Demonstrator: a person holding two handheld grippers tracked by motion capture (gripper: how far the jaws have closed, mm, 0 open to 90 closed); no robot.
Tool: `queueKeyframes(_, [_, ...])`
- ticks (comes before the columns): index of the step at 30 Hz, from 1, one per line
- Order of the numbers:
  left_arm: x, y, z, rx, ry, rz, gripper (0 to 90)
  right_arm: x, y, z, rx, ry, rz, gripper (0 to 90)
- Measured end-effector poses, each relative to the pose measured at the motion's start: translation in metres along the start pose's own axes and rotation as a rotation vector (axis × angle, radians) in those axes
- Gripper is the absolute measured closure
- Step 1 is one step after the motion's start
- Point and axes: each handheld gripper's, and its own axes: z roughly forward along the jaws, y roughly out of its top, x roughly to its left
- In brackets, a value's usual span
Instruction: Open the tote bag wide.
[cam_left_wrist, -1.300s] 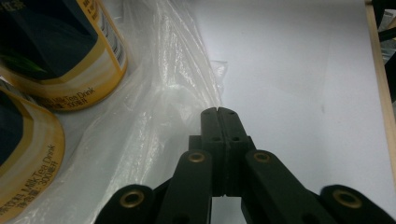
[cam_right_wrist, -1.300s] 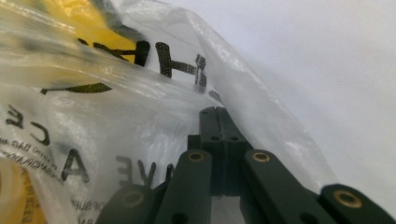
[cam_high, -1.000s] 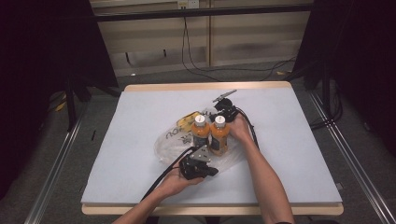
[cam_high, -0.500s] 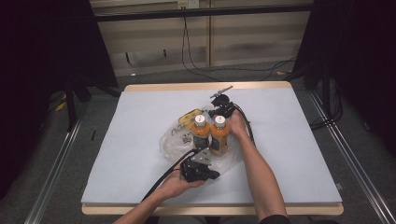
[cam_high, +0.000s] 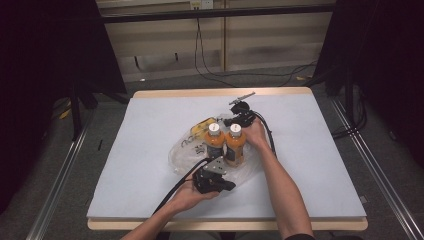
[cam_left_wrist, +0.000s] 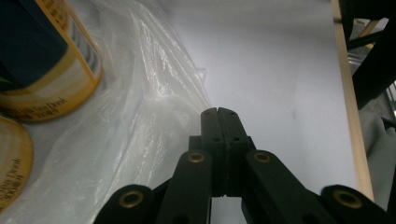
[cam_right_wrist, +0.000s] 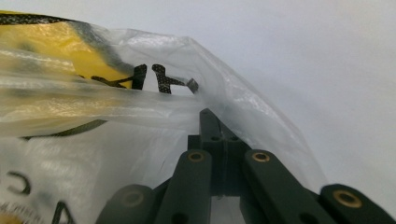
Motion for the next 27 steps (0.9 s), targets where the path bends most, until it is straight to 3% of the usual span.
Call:
queueKeyframes(5, [0.003,0.001,-0.006,-0.043,0.012,-0.014,89.9,-0.002,-0.003,-0.020,-0.048,0.067,0.014,90.0])
queueKeyframes(12, [0.008,0.001,-0.020,-0.118,0.042,-0.061,84.2,0.011,-0.002,-0.044,-0.090,0.080,-0.033,90.0])
queueKeyframes(14, [0.010,0.001,-0.025,-0.140,0.054,-0.068,80.7,0.014,-0.002,-0.050,-0.095,0.055,-0.046,90.0])
queueKeyframes(17, [0.010,0.001,-0.030,-0.150,0.070,-0.073,73.5,0.018,-0.002,-0.060,-0.121,0.064,-0.051,90.0])
queueKeyframes(20, [0.013,0.003,-0.042,-0.197,0.091,-0.091,64.8,0.023,-0.003,-0.070,-0.138,0.060,-0.079,90.0])
queueKeyframes(27, [0.017,0.002,-0.060,-0.238,0.140,-0.105,47.6,0.025,-0.015,-0.096,-0.187,0.056,-0.089,84.0])
